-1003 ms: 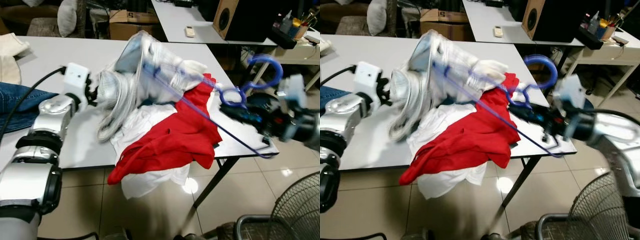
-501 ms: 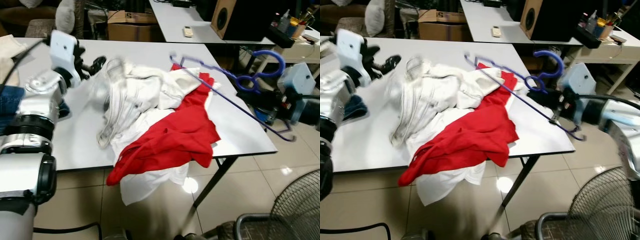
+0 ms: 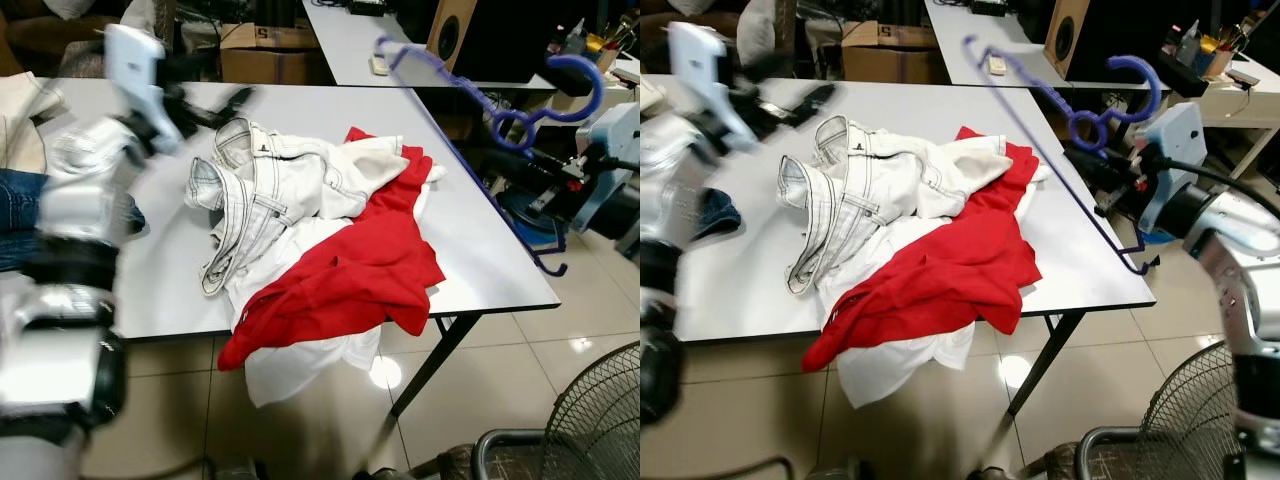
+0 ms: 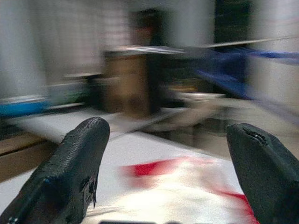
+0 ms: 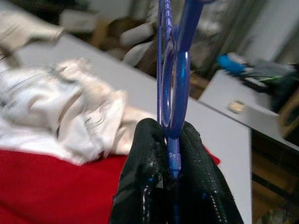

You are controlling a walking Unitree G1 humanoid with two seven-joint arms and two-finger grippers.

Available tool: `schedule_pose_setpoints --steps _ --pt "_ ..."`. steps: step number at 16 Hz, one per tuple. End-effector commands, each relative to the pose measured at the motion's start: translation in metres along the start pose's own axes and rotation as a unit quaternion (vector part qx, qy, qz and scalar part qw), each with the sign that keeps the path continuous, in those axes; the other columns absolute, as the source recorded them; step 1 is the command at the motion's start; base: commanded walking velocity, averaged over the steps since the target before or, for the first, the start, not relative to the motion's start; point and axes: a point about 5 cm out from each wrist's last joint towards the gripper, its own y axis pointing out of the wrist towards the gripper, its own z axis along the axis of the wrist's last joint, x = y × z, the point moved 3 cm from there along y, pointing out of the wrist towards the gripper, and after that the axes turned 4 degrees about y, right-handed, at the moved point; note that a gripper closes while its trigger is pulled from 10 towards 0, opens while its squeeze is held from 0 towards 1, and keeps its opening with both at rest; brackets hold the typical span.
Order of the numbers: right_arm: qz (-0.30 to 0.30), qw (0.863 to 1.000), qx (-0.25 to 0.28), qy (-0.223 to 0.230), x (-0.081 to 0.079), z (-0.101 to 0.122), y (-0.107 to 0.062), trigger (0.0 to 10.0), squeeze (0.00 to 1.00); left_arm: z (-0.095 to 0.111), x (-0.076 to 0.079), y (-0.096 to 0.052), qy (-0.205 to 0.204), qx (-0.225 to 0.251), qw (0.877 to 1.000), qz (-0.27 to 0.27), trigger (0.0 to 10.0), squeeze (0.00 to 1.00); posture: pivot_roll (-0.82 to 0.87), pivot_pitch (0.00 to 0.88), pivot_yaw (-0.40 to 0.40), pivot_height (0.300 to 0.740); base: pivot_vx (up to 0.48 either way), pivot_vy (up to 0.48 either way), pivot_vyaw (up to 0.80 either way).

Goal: Hang hanger

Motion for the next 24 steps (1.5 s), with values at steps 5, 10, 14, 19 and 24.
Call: schedule_pose_setpoints --steps 5,10,14,19,24 --pt "-0.036 0.999 -0.040 0.000 -0.006 -0.014 -0.029 10.0 0.00 -0.092 0.126 0.004 -0.050 -0.158 0.935 -0.313 10.0 0.00 -0.22 0.017 0.010 0.740 0.000 0.000 0.00" --pt "-0.036 0.997 -0.064 0.003 -0.015 -0.016 -0.035 10.0 0.00 -0.142 0.153 0.003 0.016 -0.272 0.902 -0.335 10.0 0.00 -0.24 0.063 -0.014 0.740 0.000 0.000 0.00" --pt "-0.035 0.997 -0.066 0.003 -0.017 -0.015 -0.034 10.0 0.00 -0.160 0.112 0.014 0.078 -0.326 0.927 -0.171 10.0 0.00 -0.24 0.071 -0.014 0.740 0.000 0.000 0.00" --pt "-0.037 0.997 -0.068 0.006 -0.018 -0.016 -0.031 10.0 0.00 -0.175 0.060 -0.004 0.179 -0.400 0.898 -0.043 10.0 0.00 -0.23 0.063 -0.020 0.740 0.000 0.000 0.00" --pt "-0.029 0.998 -0.061 0.009 -0.021 -0.016 -0.023 10.0 0.00 -0.138 0.022 0.010 0.202 -0.299 0.927 0.100 10.0 0.00 -0.21 0.043 -0.027 0.740 0.000 0.000 0.00"
